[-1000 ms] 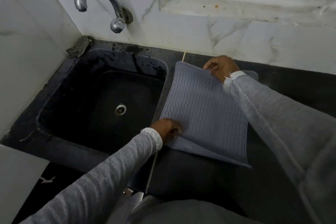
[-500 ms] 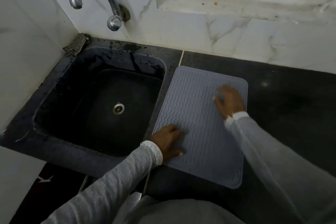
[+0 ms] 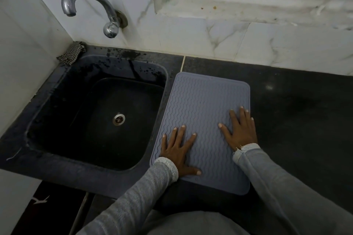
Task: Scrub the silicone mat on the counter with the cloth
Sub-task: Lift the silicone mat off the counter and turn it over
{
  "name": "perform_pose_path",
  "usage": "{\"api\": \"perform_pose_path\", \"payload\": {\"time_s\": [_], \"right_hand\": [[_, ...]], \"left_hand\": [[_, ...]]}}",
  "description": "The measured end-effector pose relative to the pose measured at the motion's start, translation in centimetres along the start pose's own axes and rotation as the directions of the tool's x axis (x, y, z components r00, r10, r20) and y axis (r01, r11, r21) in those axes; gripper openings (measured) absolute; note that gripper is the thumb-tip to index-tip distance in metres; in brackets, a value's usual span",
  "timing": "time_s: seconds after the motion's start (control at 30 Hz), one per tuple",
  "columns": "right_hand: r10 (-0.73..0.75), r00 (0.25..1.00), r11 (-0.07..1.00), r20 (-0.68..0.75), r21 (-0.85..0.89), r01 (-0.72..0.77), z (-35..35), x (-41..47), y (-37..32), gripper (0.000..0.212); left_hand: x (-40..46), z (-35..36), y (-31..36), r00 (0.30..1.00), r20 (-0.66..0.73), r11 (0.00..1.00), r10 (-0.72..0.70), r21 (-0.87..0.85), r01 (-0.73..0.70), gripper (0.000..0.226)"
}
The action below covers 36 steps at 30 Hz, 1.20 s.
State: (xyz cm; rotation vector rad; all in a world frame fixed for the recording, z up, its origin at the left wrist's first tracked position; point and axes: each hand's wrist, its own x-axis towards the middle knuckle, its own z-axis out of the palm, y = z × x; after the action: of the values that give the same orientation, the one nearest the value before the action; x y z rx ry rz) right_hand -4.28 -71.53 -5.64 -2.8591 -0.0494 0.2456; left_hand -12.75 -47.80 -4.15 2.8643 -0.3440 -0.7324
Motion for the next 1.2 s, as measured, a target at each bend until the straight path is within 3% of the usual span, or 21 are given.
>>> {"api": "perform_pose_path", "payload": {"time_s": [0.43,0.6,0.83,1.2], "right_hand": [[0.008,1.0,0.999,-0.004,-0.035,-0.008,0.3,0.2,0.0,0.08],[-0.047,0.997,0.998,-0.057,-0.04,0.045,-0.2,-0.9,-0.9,0.085],[-0.041,0.999,0.997,0.029,-0.068,0.043,1.5,-1.9,-1.1,0.084],[-0.042,0.999,0.996,0.031,-0.082,0.044,1.2,-2.0,-1.3,0.084]], "left_hand": [[0.3,0.0,-0.3,1.0,-0.012,1.0,0.017,0.001,-0.017,0.12],[0.3,-0.5,-1.0,0.99,-0.137,0.999,0.027,-0.036,-0.032,0.11],[1.3,-0.5,-2.0,0.99,-0.144,1.0,-0.014,0.012,0.016,0.112],[1.4,0.1,-2.4,0.987,-0.16,0.999,-0.007,0.033,0.013,0.107]]}}
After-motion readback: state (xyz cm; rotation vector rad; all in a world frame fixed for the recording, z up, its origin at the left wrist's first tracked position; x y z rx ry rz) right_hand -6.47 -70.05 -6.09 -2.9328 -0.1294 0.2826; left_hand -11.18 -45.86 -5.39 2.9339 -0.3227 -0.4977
